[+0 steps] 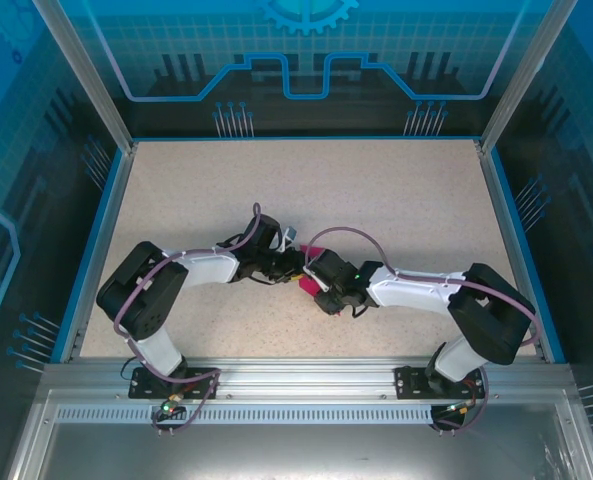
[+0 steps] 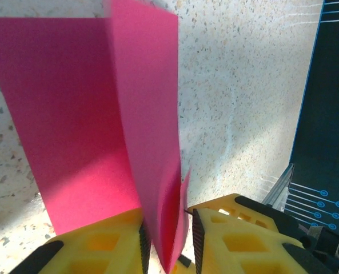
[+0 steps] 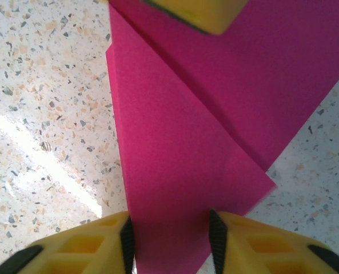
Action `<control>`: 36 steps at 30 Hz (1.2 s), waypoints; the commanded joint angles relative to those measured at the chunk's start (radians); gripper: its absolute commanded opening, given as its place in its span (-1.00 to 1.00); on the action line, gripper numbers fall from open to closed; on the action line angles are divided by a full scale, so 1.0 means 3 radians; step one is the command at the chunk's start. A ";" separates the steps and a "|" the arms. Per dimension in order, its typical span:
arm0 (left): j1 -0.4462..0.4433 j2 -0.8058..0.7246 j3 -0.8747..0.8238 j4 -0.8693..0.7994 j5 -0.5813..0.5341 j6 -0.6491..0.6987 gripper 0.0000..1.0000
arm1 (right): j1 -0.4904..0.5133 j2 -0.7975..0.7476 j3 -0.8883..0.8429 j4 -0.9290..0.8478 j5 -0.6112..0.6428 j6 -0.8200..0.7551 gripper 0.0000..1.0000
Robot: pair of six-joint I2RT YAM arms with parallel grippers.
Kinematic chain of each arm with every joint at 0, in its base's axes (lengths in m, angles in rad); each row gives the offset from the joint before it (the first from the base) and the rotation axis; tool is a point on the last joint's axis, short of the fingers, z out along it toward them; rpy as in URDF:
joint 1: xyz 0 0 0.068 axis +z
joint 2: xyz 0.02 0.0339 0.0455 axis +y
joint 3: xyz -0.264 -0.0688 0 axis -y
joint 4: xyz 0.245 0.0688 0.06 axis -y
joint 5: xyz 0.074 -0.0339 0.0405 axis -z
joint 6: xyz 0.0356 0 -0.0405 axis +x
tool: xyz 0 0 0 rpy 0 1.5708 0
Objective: Fold a paper plane with a square sheet of paper (fold left side to right side)
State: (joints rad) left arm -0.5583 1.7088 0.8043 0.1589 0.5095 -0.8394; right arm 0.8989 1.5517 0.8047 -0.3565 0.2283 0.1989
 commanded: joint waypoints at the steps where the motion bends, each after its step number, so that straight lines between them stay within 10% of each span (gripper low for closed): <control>1: -0.0005 -0.0079 0.0092 -0.0003 0.0057 0.0021 -0.41 | 0.0061 0.0064 0.0017 0.0021 -0.0041 -0.0024 -0.39; 23: 0.0377 -0.0724 -0.0221 -0.0287 -0.0056 0.0183 0.31 | -0.0038 -0.0001 -0.0202 0.0169 -0.0388 0.0086 -0.97; 36: 0.0424 -0.0666 -0.0529 0.0032 0.0126 0.0103 0.13 | -0.0686 -0.0358 -0.0602 0.0770 -0.1729 0.0330 -1.00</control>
State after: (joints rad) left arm -0.4255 1.4803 0.6605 0.1181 0.5045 -0.8116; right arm 0.7292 1.4601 0.6476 -0.1909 -0.1299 0.2634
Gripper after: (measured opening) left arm 0.574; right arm 0.045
